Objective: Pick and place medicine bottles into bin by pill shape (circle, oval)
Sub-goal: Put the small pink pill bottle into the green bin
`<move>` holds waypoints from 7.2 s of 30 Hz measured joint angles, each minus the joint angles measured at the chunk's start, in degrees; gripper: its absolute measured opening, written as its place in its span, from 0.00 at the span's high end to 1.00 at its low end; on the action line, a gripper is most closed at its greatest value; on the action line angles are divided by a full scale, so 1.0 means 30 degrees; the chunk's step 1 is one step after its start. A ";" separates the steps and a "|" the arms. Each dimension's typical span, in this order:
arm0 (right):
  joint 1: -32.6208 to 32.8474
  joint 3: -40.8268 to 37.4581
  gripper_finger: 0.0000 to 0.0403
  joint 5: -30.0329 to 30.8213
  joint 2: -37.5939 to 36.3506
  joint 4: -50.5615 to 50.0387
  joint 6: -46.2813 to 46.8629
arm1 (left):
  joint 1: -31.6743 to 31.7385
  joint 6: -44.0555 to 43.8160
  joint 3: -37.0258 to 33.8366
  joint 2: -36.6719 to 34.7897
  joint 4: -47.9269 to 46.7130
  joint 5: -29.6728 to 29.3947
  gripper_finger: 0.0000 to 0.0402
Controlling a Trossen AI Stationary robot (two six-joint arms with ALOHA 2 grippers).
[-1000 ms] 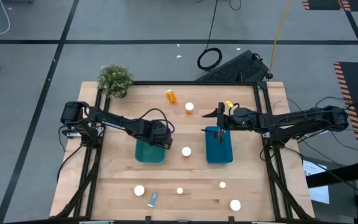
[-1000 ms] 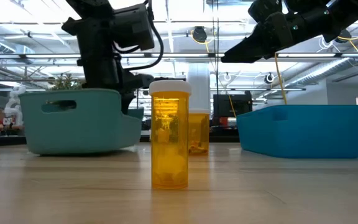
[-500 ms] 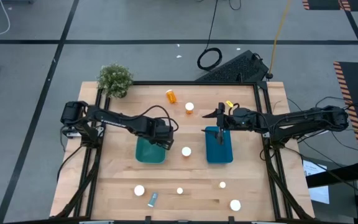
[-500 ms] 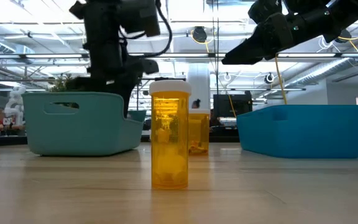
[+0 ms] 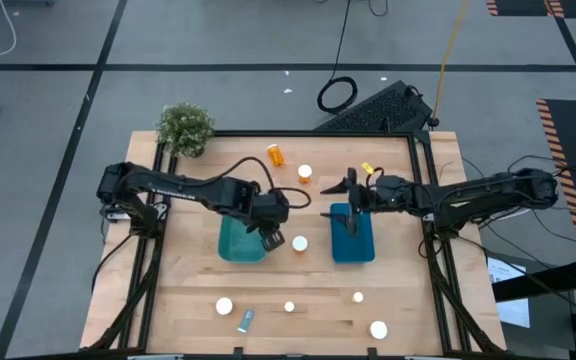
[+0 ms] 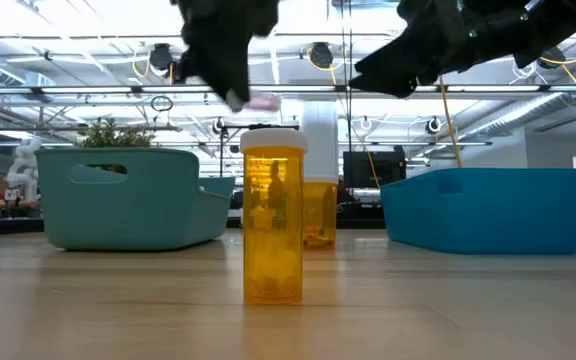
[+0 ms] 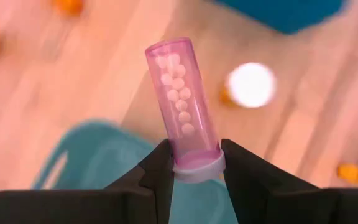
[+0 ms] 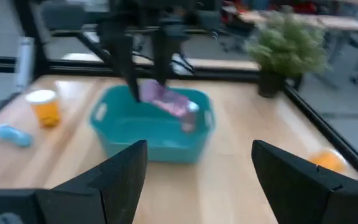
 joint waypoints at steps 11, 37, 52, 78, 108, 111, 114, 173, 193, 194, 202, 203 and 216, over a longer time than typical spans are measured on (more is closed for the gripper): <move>0.2719 0.0000 0.30 0.0302 0.5252 0.8783 -0.3005 | -0.0969 0.7270 0.0227 0.0000 0.1807 0.0080 0.69; 0.3114 0.2135 0.58 0.1005 0.9234 0.9716 -0.2704 | -0.1210 0.9114 0.0205 0.0000 0.1684 -0.0415 0.69; 0.3114 0.2135 0.70 0.1020 0.9234 0.9770 -0.2347 | -0.1332 0.9257 0.0198 -0.0007 0.1684 -0.0415 0.69; 0.3073 0.1864 0.75 0.1049 0.8214 0.8270 -0.2519 | -0.3381 1.0120 0.0183 -0.0888 0.1582 -0.6936 0.32; 0.3123 -0.4758 0.75 0.0964 -0.0099 1.5120 -0.0002 | -0.1833 1.2310 -0.7023 -0.3810 2.3785 -0.2537 0.31; 0.3441 -0.4758 0.75 0.0977 -0.0099 1.5492 -0.0052 | -0.1676 1.2503 -0.7030 -0.3785 2.3756 -0.1741 0.31; 0.3694 -0.4758 0.75 0.0976 0.0002 1.5998 -0.0188 | -0.1720 1.3270 -0.7001 -0.3062 2.4692 -0.1676 0.31; 0.3784 -0.4750 0.75 0.1064 0.0710 1.6727 -0.0216 | -0.1050 1.4718 -0.6946 -0.0459 2.9763 -0.1421 0.68; 0.3879 -0.4743 0.34 0.2142 -0.0088 1.3157 0.0402 | -0.1195 1.4175 -0.6957 -0.2340 2.6564 -0.1491 0.69; 0.3872 -0.4743 0.30 0.2149 -0.0202 1.2771 0.0455 | -0.1195 1.4175 -0.6957 -0.2809 2.5705 -0.1641 0.69; 0.3847 -0.4736 0.21 0.2229 -0.1434 1.0175 0.1716 | -0.1064 1.3282 -0.6950 -0.6452 1.7755 -0.2375 0.69; 0.3828 -0.4736 0.22 0.2281 -0.1585 0.9852 0.1916 | -0.1064 1.3163 -0.6950 -0.6814 1.6857 -0.2586 0.69; 0.3229 -0.4741 0.31 0.3218 -0.2117 0.8925 0.2967 | -0.0453 0.9788 -0.6950 -0.8028 0.6022 -0.3909 0.69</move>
